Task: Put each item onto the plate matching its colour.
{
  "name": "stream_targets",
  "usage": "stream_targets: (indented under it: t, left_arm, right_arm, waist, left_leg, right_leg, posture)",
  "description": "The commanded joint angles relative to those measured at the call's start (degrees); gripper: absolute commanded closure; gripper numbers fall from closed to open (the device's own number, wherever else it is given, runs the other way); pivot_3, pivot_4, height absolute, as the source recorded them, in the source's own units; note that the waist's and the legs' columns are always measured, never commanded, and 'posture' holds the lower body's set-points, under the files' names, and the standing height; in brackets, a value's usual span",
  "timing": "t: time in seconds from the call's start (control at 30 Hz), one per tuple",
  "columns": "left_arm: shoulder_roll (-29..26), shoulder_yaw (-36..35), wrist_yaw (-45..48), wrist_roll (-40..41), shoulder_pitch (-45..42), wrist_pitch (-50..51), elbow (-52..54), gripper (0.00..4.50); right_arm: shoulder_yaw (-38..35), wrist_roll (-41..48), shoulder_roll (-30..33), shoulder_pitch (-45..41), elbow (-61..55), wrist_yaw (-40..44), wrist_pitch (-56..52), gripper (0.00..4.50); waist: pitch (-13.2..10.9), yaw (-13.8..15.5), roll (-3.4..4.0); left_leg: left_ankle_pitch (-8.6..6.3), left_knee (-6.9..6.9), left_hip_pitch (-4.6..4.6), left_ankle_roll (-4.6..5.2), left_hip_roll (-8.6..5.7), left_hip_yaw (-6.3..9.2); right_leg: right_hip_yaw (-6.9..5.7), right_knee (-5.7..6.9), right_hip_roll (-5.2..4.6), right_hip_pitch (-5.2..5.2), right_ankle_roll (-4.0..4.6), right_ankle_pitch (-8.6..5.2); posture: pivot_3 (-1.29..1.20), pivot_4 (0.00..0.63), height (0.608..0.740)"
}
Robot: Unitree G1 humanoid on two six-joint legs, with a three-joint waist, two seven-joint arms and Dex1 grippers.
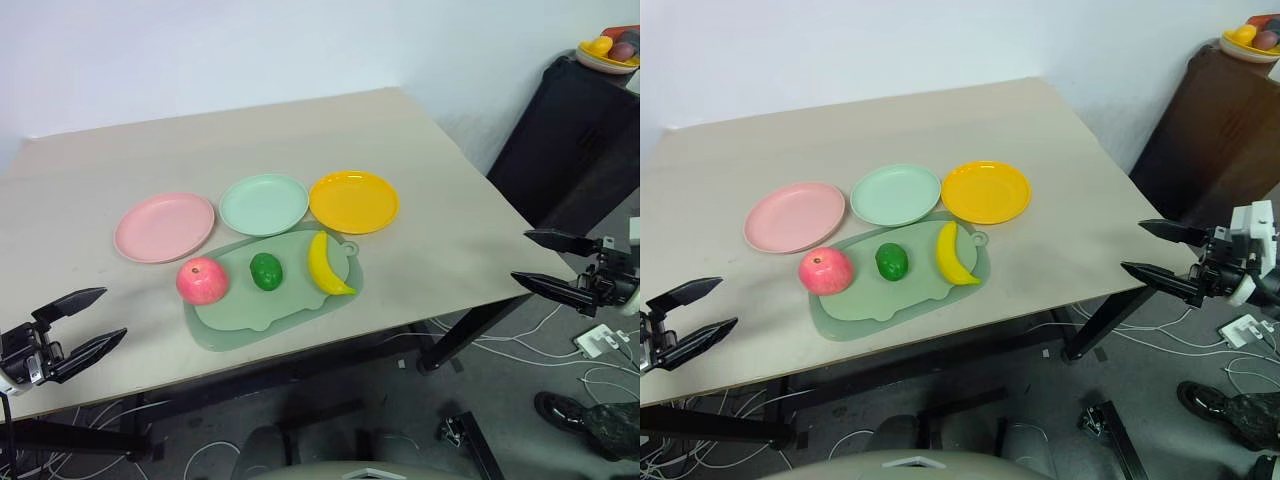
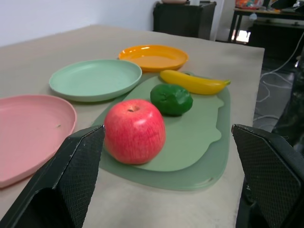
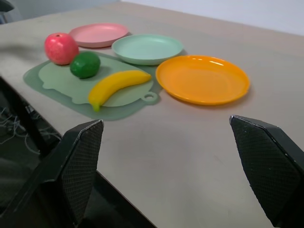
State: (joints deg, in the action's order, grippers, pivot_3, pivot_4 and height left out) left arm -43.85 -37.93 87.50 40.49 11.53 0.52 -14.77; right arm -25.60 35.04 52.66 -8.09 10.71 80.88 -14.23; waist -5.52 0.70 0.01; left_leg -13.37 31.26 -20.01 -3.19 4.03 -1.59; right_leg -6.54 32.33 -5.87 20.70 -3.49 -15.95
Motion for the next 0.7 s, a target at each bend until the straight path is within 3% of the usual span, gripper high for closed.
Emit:
stream_targets:
  t: [0.03,0.4,0.7]
  left_arm:
    - [0.91,0.03,-0.33,-0.02,0.67,-1.52,2.97,0.01]
    - [3.95,1.65,-1.96,-0.67,4.3,-3.4,7.28,0.01]
    - [6.25,6.15,-5.79,-3.11,5.55,-3.64,13.14,0.01]
  right_arm:
    - [1.78,1.96,-0.94,-2.75,-5.13,-1.92,-2.56,0.0]
    - [13.76,7.33,-2.89,-10.01,-22.6,-19.76,-29.3,0.0]
    - [20.96,9.27,-12.21,-21.5,-25.18,-35.43,-45.2,0.0]
  waist:
    - [0.0,-0.01,0.0]
    - [0.04,0.04,-0.02]
    - [0.17,-0.02,0.06]
  left_leg:
    - [0.0,0.0,0.0,0.0,0.0,0.0]
    - [-0.04,-0.01,-0.06,-0.04,0.0,0.02]
    - [0.03,0.0,-0.2,0.08,0.0,0.08]
  right_leg:
    - [0.0,0.0,0.0,0.0,0.0,0.0]
    - [0.0,0.0,-0.03,0.07,0.01,0.0]
    - [0.0,0.02,0.01,0.2,0.06,0.03]
  posture:
    - [0.0,0.15,0.74]
    - [0.0,0.15,0.74]
    - [0.0,0.15,0.74]
